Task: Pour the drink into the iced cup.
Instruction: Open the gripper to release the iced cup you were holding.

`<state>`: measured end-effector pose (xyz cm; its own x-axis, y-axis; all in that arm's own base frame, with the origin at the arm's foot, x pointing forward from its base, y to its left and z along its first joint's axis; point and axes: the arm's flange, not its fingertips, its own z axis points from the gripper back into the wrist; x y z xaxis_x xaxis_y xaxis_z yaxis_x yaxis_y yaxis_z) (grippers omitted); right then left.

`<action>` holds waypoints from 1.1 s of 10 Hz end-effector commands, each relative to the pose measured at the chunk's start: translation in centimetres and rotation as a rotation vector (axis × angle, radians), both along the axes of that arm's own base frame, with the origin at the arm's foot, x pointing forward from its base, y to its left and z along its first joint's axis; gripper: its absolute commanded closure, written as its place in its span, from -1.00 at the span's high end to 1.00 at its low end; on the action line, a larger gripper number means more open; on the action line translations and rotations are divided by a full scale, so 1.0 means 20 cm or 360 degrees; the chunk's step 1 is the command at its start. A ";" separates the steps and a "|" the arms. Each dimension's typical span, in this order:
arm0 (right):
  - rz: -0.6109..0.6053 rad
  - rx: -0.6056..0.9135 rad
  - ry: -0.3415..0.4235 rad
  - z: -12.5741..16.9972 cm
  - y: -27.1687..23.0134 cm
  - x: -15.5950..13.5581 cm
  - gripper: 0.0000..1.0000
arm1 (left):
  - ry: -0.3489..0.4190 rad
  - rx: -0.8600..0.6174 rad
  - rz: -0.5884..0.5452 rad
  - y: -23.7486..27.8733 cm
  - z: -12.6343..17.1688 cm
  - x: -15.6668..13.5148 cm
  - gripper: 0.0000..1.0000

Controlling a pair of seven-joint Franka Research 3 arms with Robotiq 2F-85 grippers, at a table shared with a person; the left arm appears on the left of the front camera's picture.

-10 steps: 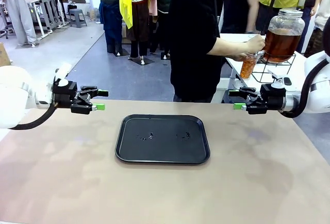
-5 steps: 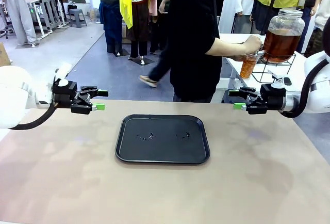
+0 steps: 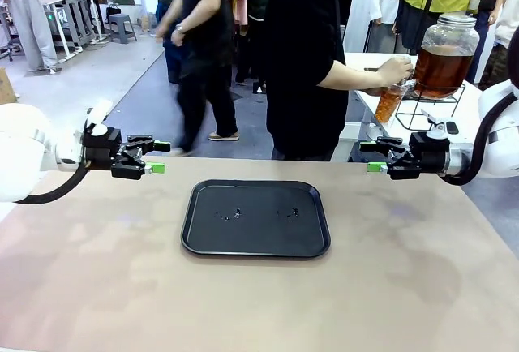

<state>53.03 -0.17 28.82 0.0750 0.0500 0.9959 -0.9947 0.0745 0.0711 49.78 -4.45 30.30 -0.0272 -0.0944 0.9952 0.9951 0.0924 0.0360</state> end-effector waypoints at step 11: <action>0.0008 0.0008 -0.0003 0.01 0.00 0.00 1.00 | 0.0004 -0.0004 -0.0001 0.00 0.01 0.01 1.00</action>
